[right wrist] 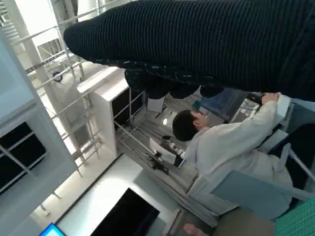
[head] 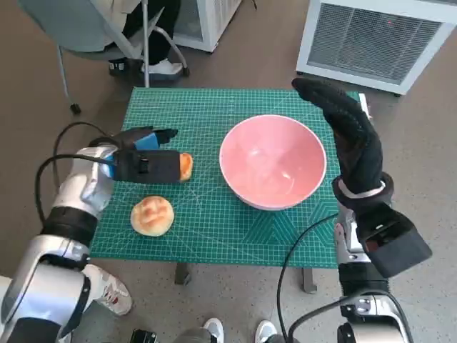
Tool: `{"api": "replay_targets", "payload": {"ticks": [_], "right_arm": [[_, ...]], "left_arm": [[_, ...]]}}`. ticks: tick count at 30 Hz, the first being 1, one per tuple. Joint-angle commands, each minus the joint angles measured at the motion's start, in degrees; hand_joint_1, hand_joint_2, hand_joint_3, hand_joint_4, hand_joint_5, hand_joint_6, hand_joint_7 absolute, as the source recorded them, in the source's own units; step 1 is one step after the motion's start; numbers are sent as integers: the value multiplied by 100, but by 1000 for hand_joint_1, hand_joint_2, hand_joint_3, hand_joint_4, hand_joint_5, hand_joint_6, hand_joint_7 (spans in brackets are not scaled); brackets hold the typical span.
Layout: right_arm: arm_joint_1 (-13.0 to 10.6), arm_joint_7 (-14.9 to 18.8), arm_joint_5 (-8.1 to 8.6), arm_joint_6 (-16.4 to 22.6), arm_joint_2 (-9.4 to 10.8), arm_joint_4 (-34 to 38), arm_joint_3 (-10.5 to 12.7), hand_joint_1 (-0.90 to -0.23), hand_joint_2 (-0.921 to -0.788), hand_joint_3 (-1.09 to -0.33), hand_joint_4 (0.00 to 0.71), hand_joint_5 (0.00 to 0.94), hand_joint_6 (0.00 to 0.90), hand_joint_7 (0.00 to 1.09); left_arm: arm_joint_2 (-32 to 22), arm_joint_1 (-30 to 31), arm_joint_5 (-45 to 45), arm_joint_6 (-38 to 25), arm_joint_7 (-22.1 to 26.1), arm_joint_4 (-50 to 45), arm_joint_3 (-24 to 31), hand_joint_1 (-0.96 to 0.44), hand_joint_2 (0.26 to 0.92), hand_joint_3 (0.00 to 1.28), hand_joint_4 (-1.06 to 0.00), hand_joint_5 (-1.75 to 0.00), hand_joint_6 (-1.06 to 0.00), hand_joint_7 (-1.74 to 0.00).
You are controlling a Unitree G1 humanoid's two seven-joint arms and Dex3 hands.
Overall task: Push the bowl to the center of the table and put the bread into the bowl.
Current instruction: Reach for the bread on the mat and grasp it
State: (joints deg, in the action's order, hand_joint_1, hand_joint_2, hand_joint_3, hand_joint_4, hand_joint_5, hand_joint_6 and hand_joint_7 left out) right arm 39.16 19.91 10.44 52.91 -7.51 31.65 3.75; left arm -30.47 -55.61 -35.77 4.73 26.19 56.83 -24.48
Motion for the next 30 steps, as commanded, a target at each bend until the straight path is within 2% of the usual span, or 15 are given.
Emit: {"api": "replay_targets", "payload": {"ticks": [1, 15, 21, 23, 25, 28, 29, 30], "right_arm": [[-137, 4, -57, 8, 0, 81, 6, -593, -921, -843, 310, 82, -1, 757], [-176, -60, -147, 3, 13, 100, 46, -595, -921, -843, 309, 94, -1, 758], [-187, -59, -128, -18, 25, 91, 60, -588, -921, -846, 308, 100, -1, 757], [-200, -58, -121, -26, 30, 77, 62, -587, -921, -846, 307, 102, -1, 756], [-216, -65, -124, -30, 34, 58, 62, -585, -921, -846, 306, 104, -1, 756], [-230, -84, -139, -32, 42, 33, 60, -581, -921, -847, 306, 108, -1, 755], [-235, -88, -140, -32, 45, 27, 60, -581, -921, -847, 306, 108, -1, 755], [-238, -93, -142, -34, 48, 22, 58, -580, -921, -847, 306, 110, -1, 755]], "left_arm": [[134, -230, -97, 45, -174, 286, -120, -42, 779, 0, -90, -14, -227, -21], [474, -384, -262, 95, -578, 1177, -425, -82, 784, 3, -131, -15, -267, -30], [624, -383, -244, 129, -747, 1414, -460, -81, 812, 13, -192, -26, -356, -66], [656, -355, -246, 170, -822, 1445, -475, -80, 834, 21, -251, -38, -409, -85], [682, -324, -259, 226, -902, 1465, -498, -84, 876, 24, -391, -46, -495, -115], [699, -273, -267, 319, -1016, 1477, -521, -86, 906, 46, -563, -81, -610, -166], [700, -255, -272, 358, -1062, 1478, -531, -86, 909, 51, -590, -89, -629, -176], [699, -244, -275, 387, -1094, 1482, -540, -182, 914, 110, -661, -119, -589, -614]]}}
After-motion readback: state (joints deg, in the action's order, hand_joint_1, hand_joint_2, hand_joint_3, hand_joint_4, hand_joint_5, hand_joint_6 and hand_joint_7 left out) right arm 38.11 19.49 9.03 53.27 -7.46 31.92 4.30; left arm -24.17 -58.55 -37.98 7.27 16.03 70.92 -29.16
